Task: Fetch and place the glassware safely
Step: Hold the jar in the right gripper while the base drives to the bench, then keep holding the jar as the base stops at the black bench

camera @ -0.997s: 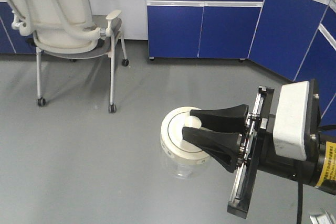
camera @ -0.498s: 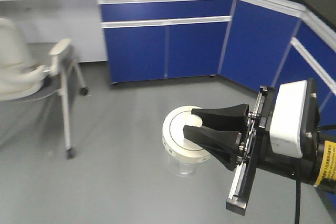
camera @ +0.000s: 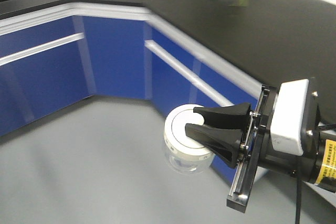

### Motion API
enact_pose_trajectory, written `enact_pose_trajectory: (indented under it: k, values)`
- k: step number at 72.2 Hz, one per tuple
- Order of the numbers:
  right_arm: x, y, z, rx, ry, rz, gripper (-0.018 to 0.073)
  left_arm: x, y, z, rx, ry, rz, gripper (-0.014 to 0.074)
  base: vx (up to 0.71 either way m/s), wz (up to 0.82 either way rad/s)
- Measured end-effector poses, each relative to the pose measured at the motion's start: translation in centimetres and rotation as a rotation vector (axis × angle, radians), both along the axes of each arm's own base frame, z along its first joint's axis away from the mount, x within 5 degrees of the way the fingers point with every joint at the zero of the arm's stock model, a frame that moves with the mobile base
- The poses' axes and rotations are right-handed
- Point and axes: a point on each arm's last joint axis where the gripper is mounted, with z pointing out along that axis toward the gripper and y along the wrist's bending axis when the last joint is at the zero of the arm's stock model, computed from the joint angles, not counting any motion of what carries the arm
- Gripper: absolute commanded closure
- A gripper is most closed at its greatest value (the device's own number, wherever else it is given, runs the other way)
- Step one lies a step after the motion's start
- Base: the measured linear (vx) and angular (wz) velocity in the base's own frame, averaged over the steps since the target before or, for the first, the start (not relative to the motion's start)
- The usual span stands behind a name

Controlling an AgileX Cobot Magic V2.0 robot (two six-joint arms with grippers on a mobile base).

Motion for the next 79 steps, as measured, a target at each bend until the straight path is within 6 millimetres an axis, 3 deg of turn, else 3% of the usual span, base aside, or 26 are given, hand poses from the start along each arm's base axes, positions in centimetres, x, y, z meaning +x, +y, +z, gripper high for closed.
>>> enact_pose_trajectory:
  k: [32, 79]
  values:
    - [0.00, 0.00, 0.00, 0.000, 0.000, 0.000, 0.0563, 0.00, 0.00, 0.00, 0.000, 0.000, 0.000, 0.0603, 0.23, -0.84]
    - [0.00, 0.00, 0.00, 0.000, 0.000, 0.000, 0.0563, 0.00, 0.00, 0.00, 0.000, 0.000, 0.000, 0.0603, 0.16, -0.59]
